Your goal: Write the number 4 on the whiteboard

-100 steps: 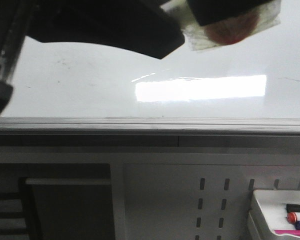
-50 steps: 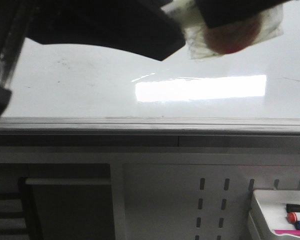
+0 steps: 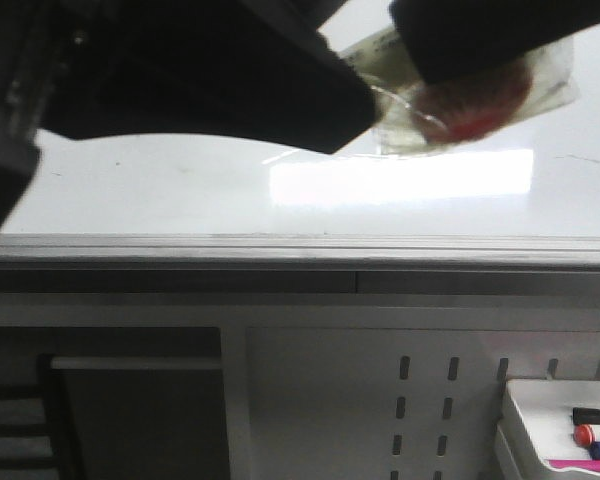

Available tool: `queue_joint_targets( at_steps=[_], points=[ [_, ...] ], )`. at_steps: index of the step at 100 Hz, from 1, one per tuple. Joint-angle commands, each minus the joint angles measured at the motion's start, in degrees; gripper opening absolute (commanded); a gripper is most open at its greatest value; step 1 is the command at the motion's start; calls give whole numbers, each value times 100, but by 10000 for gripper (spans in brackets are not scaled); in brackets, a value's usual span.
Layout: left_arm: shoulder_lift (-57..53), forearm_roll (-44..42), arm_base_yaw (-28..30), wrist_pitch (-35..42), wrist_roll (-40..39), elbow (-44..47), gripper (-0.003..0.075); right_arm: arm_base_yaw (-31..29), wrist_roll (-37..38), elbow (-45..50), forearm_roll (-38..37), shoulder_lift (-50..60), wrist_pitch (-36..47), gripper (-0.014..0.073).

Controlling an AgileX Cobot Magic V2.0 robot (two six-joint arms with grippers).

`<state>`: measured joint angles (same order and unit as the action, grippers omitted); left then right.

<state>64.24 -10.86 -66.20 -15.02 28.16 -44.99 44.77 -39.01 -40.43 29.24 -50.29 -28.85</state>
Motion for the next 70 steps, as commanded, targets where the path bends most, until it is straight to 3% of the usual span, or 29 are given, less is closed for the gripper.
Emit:
queue_joint_targets(
  at_steps=[1,26,34,60,70],
  points=[
    [-135,199,-41,645,-100,-210,410,7,-15,-159,37,-14,504,-71],
    [-389,412,-32,453,-100,-210,410,7,-15,-61,-22,-14,695,-63],
    [-650,428,85,256,-477,-210,410,-3,-15,191,-22,-14,1038,-63],
    [-2170,428,1107,-72,-1662,186,406,-3,-15,909,43,-14,2641,-63],
    [-2818,432,1510,-83,-2177,492,350,-62,-15,909,43,-91,3310,-63]
  ],
)
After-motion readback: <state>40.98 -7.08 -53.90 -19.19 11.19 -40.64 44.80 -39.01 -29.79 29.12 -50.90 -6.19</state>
